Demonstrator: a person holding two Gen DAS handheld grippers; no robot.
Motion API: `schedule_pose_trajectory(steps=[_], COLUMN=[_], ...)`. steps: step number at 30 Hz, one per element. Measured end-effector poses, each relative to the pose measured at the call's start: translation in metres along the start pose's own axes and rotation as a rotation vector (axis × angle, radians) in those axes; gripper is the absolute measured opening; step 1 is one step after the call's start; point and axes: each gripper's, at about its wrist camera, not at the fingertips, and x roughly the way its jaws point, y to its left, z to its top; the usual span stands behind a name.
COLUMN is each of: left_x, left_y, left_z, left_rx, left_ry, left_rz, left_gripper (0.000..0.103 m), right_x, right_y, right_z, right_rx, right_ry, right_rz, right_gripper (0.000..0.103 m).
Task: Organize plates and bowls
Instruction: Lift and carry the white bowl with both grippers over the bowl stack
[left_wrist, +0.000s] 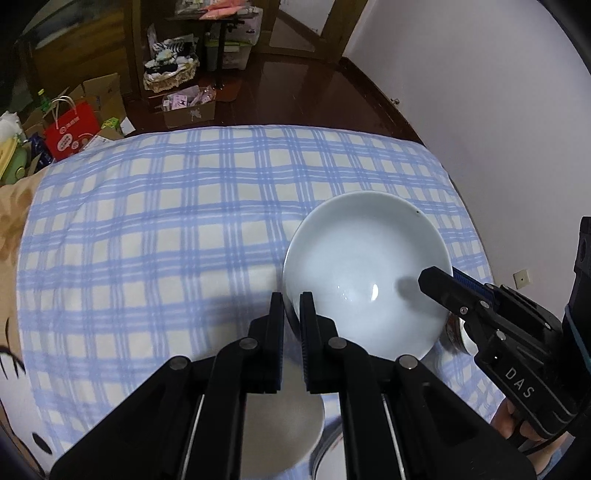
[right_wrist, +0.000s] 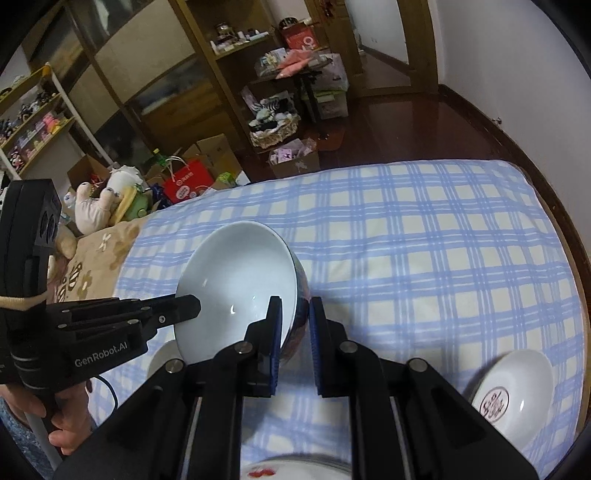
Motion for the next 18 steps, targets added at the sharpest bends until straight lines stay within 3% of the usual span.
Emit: schedule_pose_trajectory(steps=[9,18], left_x=[-0.059,-0.095], left_y=[0.011,0.025], left_z=[-0.038,-0.065], left_rx=[-0.018,-0.022], left_ry=[-0.078,-0.124], left_rz=[0.015,0.049], left_gripper=[0.008,0.008], right_x=[-0.038,-0.057], right_y=[0.039,0.073], right_z=[-0.020,-0.042], right_rx=[-0.049,-0.063], right_ry=[-0.034,-0.049], right_rz=[0.022,0.052], right_gripper=[0.015,0.015])
